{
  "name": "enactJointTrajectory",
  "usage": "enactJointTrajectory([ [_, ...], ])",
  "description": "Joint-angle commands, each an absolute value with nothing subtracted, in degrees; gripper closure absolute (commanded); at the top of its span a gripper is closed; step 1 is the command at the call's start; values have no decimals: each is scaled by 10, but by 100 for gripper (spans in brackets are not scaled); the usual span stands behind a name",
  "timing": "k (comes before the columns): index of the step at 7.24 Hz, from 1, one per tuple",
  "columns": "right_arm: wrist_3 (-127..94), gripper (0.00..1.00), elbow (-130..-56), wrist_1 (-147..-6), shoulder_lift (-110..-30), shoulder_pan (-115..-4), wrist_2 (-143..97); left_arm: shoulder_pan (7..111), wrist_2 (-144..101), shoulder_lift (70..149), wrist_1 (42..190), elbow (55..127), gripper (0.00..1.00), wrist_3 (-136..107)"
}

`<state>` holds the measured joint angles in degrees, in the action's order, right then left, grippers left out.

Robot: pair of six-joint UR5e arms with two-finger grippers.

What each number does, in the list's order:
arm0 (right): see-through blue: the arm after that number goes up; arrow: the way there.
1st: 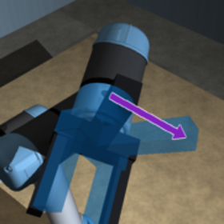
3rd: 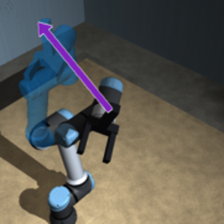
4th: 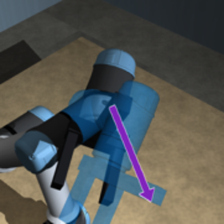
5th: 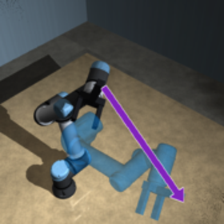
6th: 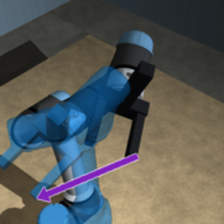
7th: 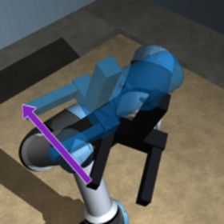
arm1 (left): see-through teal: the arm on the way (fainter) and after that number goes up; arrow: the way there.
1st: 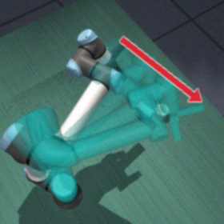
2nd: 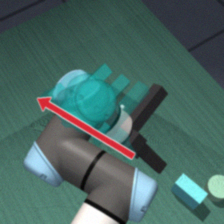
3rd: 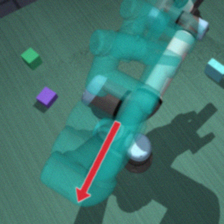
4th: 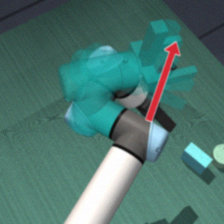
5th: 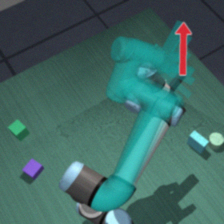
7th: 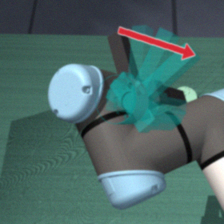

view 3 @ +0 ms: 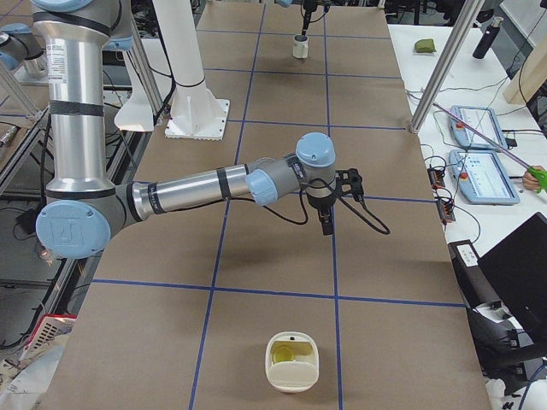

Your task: Left arm hands cup to right arm to dump lemon

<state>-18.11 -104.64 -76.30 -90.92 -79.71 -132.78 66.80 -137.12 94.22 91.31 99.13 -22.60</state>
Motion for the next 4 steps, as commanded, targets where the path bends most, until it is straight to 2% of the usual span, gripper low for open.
enactJointTrajectory([
  [1,-179,0,-1052,-756,-914,-815,-1324,738,-1371,945,912,1025,0,-207],
  [2,-180,0,-1052,-756,-925,-820,-1321,776,-1369,945,911,1025,0,-162],
  [4,-181,0,-1036,-761,-929,-826,-1316,860,-1369,944,911,961,0,-30],
])
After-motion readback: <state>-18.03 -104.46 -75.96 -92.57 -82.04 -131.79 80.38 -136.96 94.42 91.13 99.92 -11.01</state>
